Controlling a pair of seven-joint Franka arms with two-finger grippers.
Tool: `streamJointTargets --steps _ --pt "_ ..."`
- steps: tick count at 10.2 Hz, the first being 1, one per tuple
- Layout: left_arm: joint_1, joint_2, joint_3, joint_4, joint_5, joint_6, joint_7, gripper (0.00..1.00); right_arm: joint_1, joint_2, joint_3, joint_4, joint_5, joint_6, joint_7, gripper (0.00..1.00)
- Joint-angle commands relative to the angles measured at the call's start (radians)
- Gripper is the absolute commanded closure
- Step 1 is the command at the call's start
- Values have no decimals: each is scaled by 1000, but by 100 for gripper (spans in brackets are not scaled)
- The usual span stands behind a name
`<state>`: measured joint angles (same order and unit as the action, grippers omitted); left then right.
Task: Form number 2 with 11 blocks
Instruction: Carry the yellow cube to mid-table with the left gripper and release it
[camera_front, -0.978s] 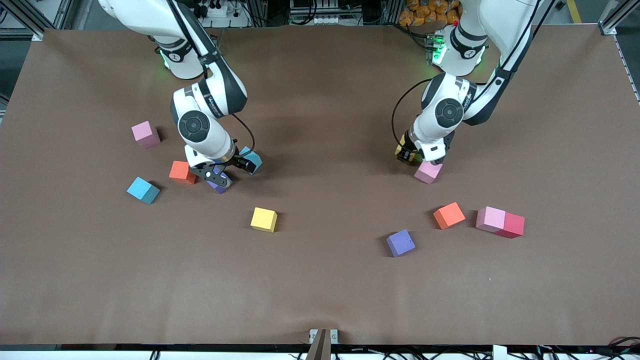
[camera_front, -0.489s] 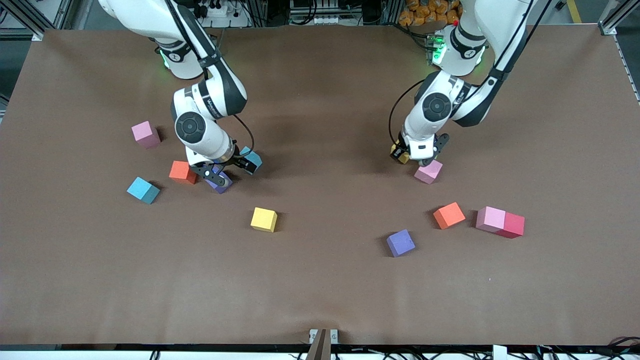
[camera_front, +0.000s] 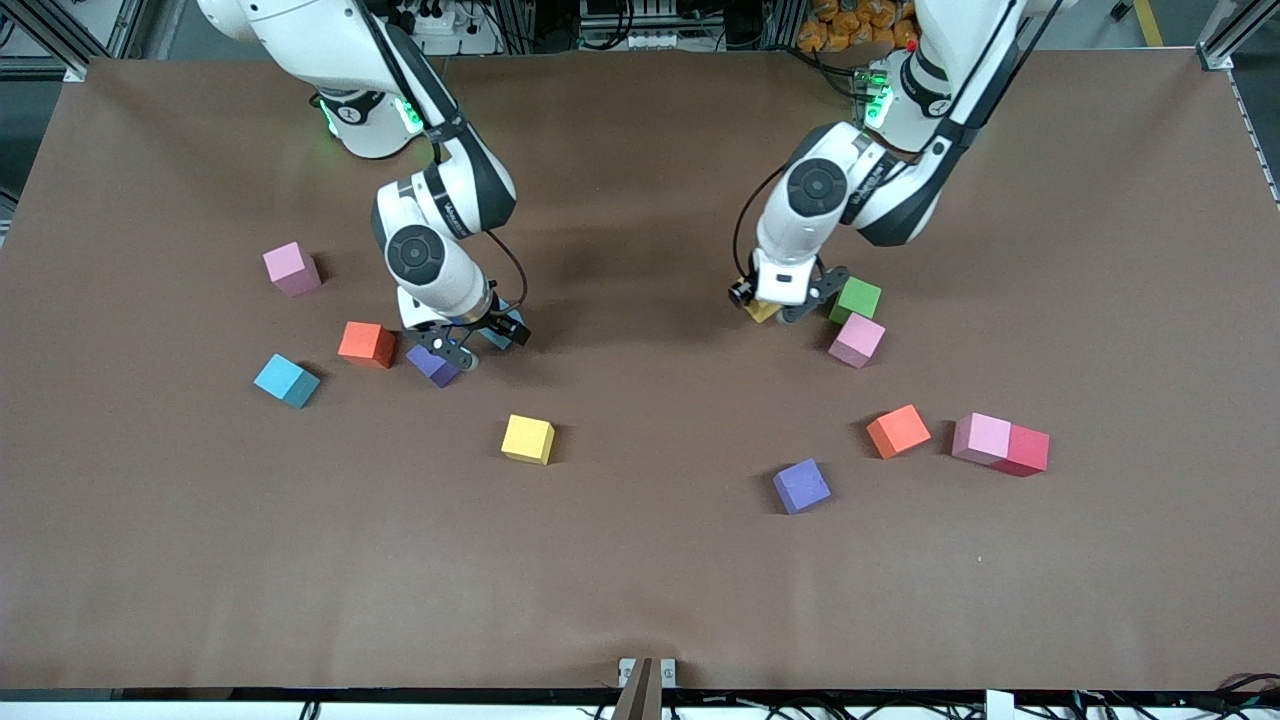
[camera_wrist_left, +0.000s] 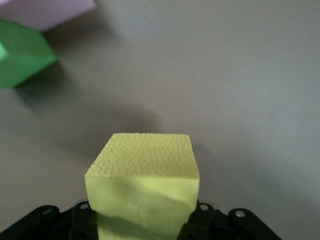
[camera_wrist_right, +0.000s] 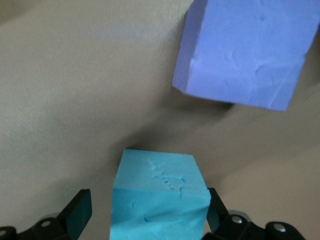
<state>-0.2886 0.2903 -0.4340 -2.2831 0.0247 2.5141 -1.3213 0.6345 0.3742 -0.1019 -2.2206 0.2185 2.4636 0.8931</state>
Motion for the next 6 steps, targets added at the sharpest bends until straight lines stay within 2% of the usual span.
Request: streamJointTargets --steps 1,3,6 --pt "-20 -5 -32 28 18 -20 65 58 7 -11 -7 -31 24 15 4 0" --pt "-82 19 -32 78 4 -20 120 58 10 -15 -7 -31 24 32 4 100" --pt "-182 84 -32 180 -17 -53 122 58 8 -56 -9 -24 22 14 -8 100"
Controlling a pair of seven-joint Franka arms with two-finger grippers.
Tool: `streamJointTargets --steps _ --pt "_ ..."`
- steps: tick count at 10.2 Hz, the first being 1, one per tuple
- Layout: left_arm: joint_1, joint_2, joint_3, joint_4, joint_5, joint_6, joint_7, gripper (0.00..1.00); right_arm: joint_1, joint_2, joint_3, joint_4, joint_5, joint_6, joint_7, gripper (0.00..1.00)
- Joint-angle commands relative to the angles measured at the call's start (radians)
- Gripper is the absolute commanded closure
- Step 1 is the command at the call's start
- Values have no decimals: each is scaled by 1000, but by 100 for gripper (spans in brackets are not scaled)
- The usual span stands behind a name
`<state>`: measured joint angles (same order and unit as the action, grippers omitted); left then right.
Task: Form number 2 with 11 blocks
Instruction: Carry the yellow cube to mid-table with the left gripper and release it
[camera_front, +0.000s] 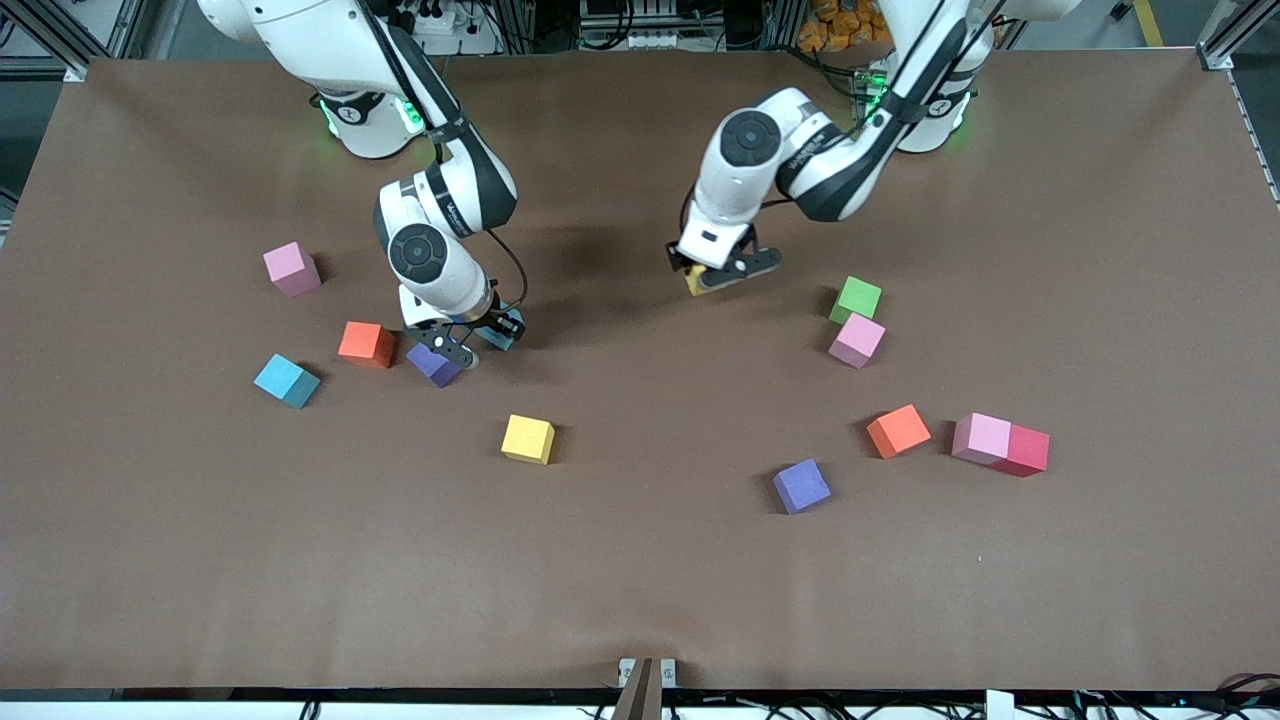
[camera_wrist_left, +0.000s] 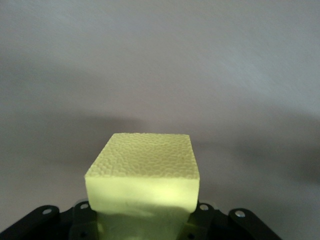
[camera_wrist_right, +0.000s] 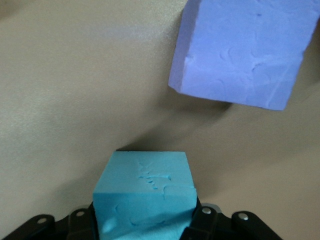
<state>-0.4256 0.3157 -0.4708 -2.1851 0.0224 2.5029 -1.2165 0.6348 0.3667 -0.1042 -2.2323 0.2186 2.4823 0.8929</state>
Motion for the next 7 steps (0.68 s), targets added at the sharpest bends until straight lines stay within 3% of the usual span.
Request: streamJointTargets --steps 1,3,7 --pt "-82 95 6 137 -22 -91 18 58 -1 -70 -9 -3 21 -22 -12 100" --pt "-137 138 8 194 -21 -170 40 58 -33 -81 -20 87 10 -144 -41 100" --pt "-200 186 11 197 -24 -170 149 57 -83 -100 -26 198 7 -269 -80 100"
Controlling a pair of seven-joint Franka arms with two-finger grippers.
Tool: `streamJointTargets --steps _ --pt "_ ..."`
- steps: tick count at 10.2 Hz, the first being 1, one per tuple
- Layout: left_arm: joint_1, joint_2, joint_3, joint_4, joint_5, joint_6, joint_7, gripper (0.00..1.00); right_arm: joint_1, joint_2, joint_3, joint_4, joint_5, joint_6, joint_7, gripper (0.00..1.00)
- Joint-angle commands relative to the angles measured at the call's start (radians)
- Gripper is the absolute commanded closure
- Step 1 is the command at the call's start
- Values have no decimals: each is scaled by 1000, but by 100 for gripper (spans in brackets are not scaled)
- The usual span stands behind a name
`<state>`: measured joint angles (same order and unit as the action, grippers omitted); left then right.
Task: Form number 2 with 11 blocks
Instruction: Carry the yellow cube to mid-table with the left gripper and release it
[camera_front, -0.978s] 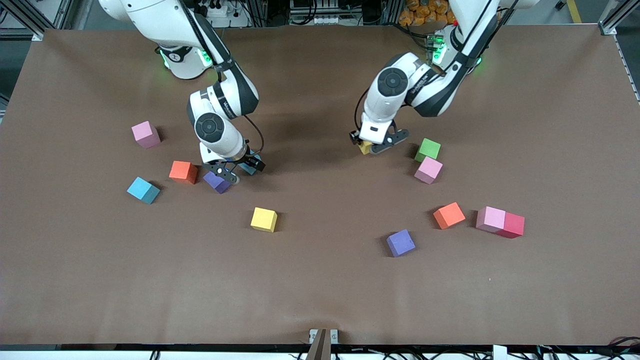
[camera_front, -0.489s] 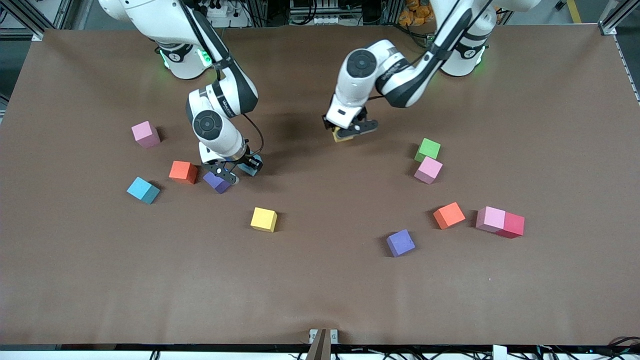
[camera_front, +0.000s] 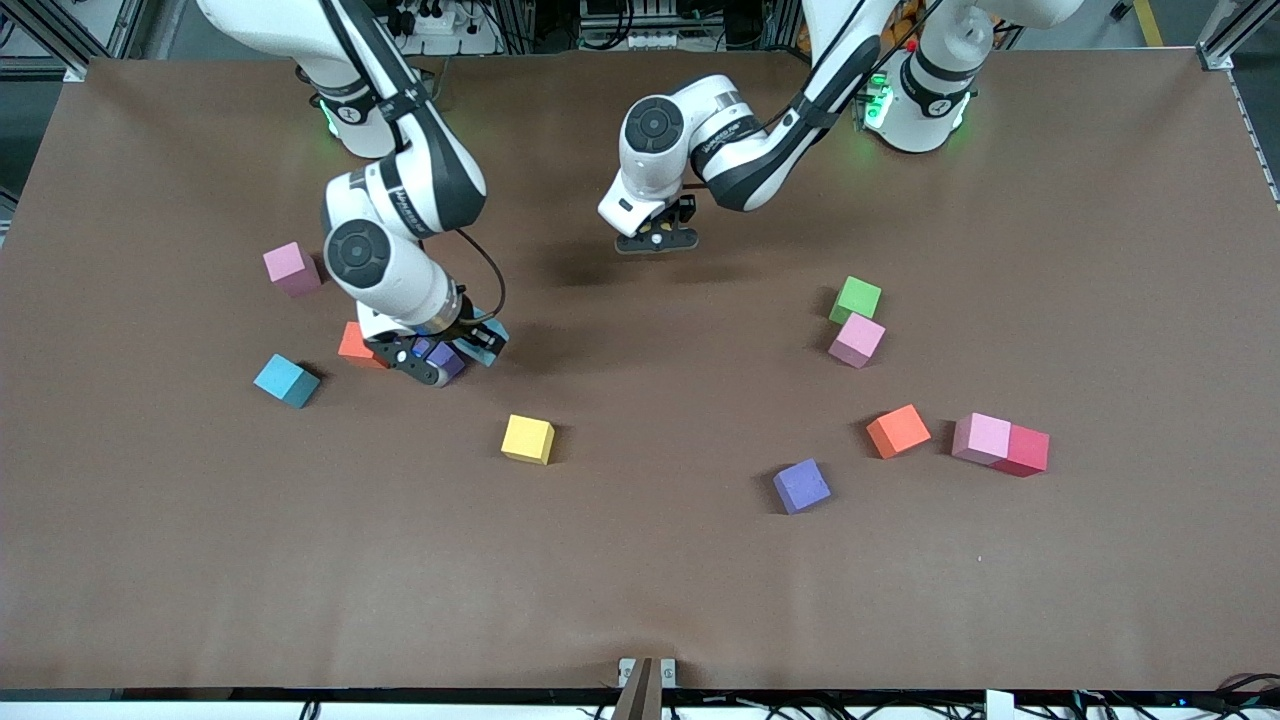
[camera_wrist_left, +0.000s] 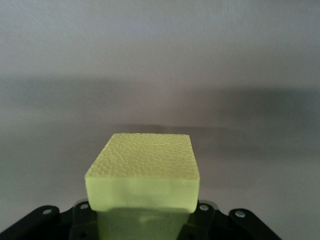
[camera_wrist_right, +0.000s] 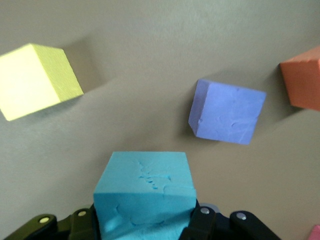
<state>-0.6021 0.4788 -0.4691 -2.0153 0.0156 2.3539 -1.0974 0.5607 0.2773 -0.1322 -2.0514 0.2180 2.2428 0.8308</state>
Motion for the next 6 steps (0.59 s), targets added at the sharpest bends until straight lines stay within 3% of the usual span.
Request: streamJointTargets --steps 1,6 --pt "-34 50 7 36 -16 -21 33 57 -19 -12 2 23 8 -31 -15 100" --pt "-87 95 10 52 -57 -16 7 56 -62 13 2 31 8 6 -13 100"
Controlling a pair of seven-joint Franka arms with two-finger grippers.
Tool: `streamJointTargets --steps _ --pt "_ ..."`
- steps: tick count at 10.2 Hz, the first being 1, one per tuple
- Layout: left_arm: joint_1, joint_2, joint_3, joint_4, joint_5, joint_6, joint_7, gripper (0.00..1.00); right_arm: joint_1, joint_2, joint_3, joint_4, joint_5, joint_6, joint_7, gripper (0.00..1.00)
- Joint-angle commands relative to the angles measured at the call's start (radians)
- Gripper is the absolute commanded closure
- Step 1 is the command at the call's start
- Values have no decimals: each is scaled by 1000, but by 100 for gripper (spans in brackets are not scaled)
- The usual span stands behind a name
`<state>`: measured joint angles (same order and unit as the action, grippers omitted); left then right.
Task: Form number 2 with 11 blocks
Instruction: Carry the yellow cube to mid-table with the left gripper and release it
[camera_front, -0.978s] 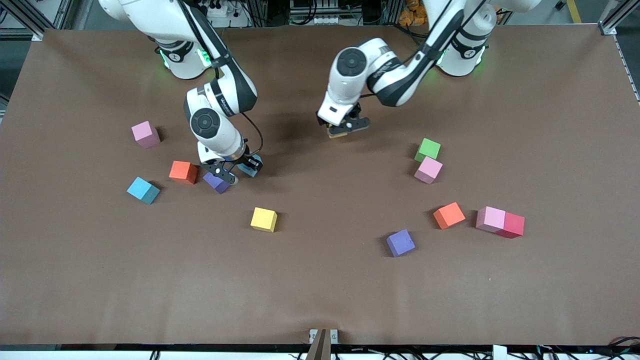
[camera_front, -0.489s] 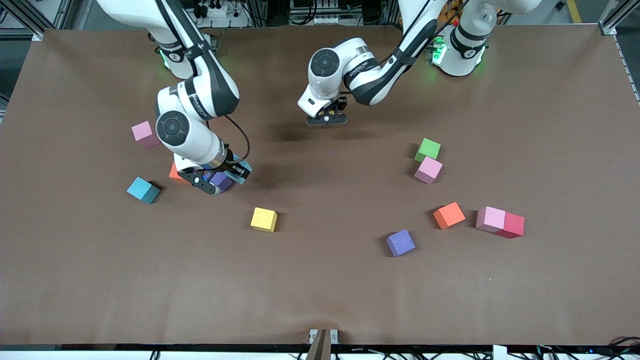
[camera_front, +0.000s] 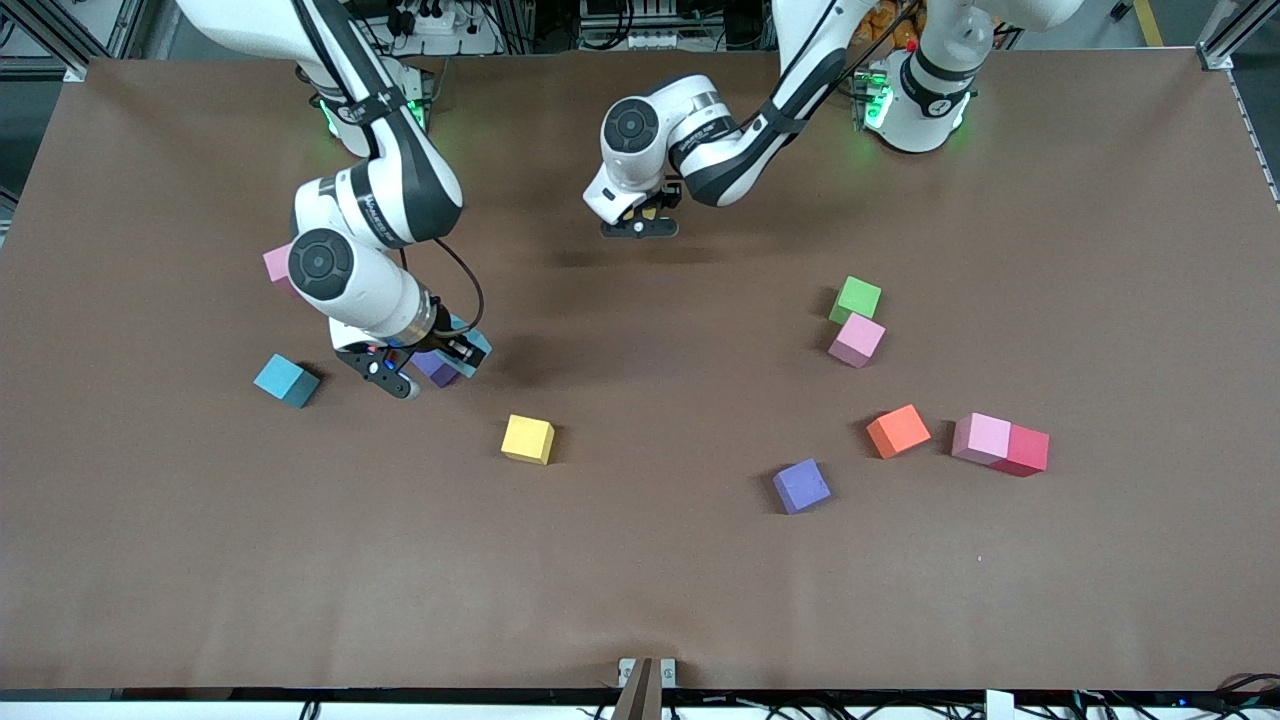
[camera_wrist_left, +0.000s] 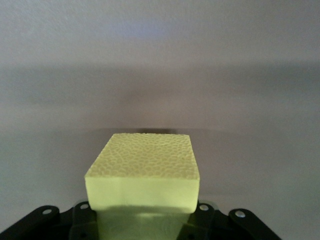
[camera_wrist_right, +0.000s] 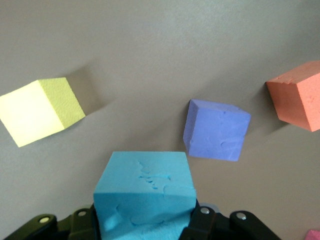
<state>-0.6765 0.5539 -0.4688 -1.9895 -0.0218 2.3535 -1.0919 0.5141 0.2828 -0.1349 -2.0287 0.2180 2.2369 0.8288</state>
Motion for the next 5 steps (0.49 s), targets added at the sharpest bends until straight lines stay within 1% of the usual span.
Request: streamJointTargets --steps 1,4,5 --pt "-14 21 10 26 -20 -16 1 55 -23 7 4 15 8 10 -13 100" --pt "-18 52 13 29 -14 4 -9 52 -42 9 4 15 6 35 -14 100" --pt "-20 60 13 29 -12 18 -9 49 -60 7 4 13 6 20 -16 100"
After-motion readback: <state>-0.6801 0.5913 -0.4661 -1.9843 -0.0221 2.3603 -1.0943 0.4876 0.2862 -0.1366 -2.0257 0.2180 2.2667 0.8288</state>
